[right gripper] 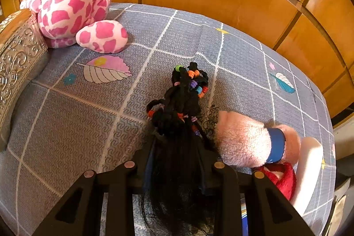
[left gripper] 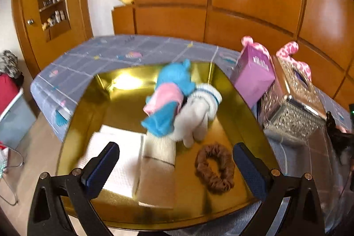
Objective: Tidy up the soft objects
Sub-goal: 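Lower the teal bear into the gold tray and open the left tool, then lift the black hair bundle with the right tool toward the tray, then lower the black hair bundle into the gold tray and open the right tool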
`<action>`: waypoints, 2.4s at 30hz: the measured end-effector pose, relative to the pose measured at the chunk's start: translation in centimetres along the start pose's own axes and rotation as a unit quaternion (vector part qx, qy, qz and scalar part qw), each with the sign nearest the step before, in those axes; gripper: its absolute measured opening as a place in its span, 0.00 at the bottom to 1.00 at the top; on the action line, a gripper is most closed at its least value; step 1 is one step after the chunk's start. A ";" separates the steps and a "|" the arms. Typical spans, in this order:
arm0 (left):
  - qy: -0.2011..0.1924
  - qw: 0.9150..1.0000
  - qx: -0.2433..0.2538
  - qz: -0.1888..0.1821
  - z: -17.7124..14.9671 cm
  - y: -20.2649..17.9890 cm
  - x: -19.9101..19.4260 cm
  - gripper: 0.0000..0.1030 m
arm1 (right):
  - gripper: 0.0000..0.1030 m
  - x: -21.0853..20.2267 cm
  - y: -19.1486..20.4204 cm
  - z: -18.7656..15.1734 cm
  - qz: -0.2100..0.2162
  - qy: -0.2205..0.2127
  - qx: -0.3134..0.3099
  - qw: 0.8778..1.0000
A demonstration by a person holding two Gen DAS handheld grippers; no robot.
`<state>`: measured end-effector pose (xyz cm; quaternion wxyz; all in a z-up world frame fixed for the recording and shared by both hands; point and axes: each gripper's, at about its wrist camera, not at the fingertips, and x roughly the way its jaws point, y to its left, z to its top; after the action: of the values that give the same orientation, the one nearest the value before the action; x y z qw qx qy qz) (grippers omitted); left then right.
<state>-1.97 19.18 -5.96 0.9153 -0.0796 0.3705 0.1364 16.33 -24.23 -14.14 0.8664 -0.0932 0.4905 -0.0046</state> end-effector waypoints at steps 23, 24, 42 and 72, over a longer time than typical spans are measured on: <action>0.088 0.995 -0.052 -0.019 -2.8 3.0 5.4 1.00 | 0.08 -3.0 1.4 -0.1 0.045 -0.022 0.057 0.997; 0.095 0.994 -0.049 -0.013 -2.9 2.9 5.6 1.00 | 0.08 -3.6 1.3 0.0 0.058 -0.029 0.068 0.996; 0.036 0.995 -0.080 -0.046 -1.4 3.9 1.8 1.00 | 0.38 -11.6 5.2 -0.3 0.142 -0.080 0.028 0.986; -0.006 0.993 -0.115 0.030 1.7 8.1 0.5 1.00 | 0.13 -18.8 11.1 -2.6 0.237 -0.128 -0.024 0.963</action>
<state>-3.06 27.42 -5.43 0.8977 -0.1721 0.3493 0.2063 3.46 -11.83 -1.29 0.8957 0.0050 0.3836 0.2247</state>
